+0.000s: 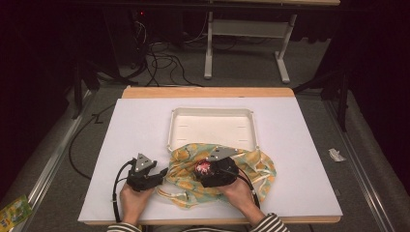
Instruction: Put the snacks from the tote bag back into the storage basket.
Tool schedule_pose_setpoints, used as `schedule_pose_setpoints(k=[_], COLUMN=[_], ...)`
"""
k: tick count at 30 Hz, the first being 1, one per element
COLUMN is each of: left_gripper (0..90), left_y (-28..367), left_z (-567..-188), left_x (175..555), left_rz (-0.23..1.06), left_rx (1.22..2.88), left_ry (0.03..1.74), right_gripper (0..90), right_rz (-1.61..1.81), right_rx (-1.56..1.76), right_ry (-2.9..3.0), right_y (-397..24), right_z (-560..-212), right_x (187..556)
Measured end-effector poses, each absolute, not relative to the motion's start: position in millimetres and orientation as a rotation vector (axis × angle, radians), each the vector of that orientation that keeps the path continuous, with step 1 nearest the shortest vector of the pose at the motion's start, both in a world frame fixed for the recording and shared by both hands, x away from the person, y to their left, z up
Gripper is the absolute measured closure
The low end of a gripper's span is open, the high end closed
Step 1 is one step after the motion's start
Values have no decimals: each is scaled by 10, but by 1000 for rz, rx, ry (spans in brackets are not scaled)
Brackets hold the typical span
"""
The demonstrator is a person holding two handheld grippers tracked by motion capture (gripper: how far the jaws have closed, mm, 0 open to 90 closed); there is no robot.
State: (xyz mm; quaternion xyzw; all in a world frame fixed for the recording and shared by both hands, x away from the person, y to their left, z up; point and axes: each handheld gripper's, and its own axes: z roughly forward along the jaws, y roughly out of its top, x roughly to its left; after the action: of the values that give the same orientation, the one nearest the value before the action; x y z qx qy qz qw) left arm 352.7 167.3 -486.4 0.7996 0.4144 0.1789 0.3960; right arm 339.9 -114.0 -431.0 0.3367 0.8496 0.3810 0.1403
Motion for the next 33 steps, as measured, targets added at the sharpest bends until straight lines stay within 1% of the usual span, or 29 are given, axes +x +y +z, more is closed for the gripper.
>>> schedule_pose_setpoints(k=[14, 16, 22, 33], left_gripper=[465, 466, 466, 466], left_y=[1684, 1682, 1683, 1685], left_z=[-4861, -4862, -4861, -4860], left_x=[3517, 3519, 3517, 3517], left_rz=[459, 459, 459, 459], left_rx=[2008, 2009, 2004, 2005], left_ry=[1055, 1055, 1058, 1057], right_gripper=[246, 228, 242, 258], right_rz=[1090, 1062, 1024, 1038], right_rx=[958, 968, 963, 948], right_ry=[2460, 2469, 2484, 2484], right_y=[-1140, -1126, -1114, -1143], right_z=[-4334, -4347, -4434, -4423], right_x=[3402, 3400, 3407, 3386])
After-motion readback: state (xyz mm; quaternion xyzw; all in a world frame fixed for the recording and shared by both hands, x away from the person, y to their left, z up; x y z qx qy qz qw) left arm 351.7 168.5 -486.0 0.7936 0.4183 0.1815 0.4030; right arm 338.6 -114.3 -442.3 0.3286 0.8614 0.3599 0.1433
